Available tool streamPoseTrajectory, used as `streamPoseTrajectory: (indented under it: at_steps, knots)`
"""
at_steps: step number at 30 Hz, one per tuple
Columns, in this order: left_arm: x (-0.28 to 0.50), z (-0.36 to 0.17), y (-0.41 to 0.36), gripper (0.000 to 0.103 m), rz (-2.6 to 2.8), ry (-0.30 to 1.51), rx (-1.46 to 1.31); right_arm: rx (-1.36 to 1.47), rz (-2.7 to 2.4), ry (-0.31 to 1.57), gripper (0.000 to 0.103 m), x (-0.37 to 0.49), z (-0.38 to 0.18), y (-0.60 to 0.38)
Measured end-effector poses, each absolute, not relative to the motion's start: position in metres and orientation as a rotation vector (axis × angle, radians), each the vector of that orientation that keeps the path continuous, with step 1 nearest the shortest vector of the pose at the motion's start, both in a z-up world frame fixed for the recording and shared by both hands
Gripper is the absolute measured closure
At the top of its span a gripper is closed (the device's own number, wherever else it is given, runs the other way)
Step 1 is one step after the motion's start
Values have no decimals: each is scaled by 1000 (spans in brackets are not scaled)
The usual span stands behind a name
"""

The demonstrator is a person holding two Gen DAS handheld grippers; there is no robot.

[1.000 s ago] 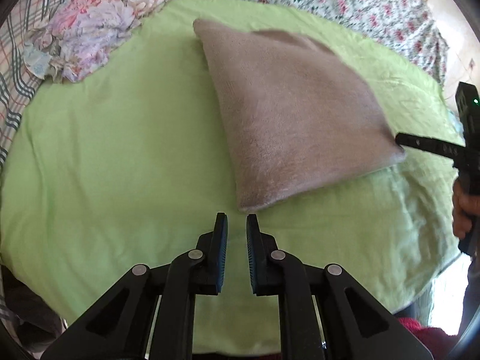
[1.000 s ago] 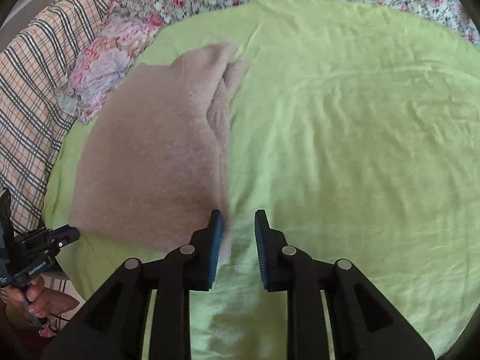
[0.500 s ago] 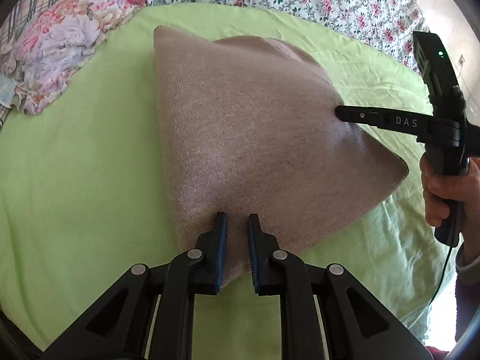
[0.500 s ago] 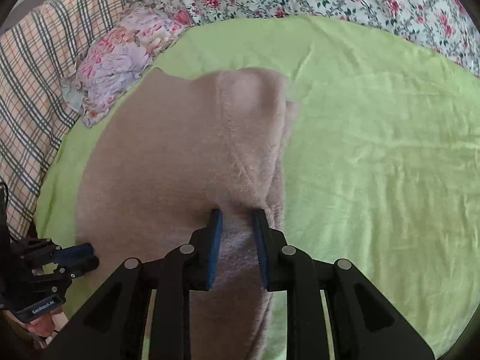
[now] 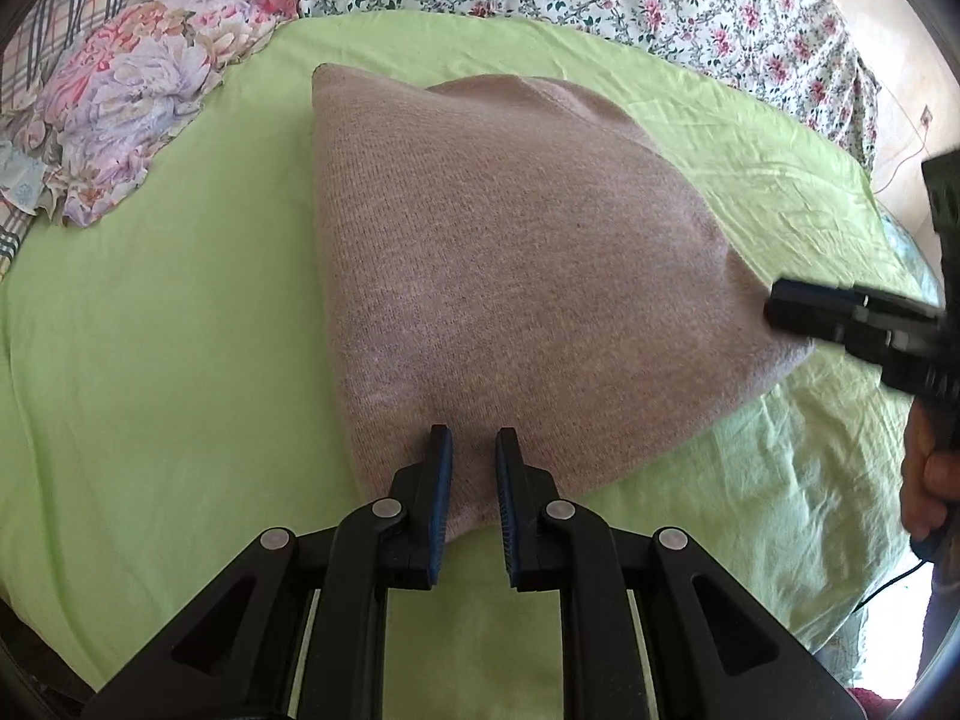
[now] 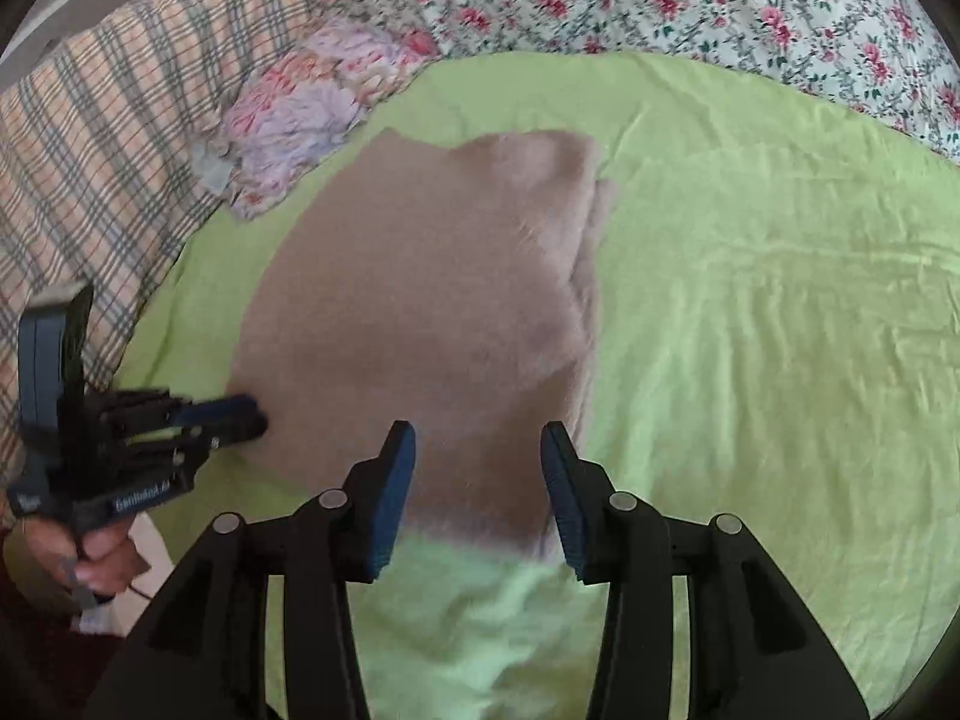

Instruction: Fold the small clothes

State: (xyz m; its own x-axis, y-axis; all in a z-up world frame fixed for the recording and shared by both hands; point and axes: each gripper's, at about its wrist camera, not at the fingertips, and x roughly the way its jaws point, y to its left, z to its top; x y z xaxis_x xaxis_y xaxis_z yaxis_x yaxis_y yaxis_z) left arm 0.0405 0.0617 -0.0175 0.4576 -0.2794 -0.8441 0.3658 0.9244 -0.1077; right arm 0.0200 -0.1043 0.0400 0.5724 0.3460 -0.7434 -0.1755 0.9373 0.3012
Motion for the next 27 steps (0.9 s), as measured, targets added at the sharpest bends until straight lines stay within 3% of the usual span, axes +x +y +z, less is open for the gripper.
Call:
streamPoseTrajectory:
  at_steps: [4, 23, 27]
  knots:
    - [36, -18, 64, 88, -408, 1022, 100, 229, 273, 959, 65, 21, 16, -115]
    - [29, -20, 83, 87, -442, 1026, 72, 237, 218, 946, 65, 13, 17, -111]
    - [29, -7, 95, 81, -457, 1017, 45, 317, 210, 897, 65, 21, 37, -128]
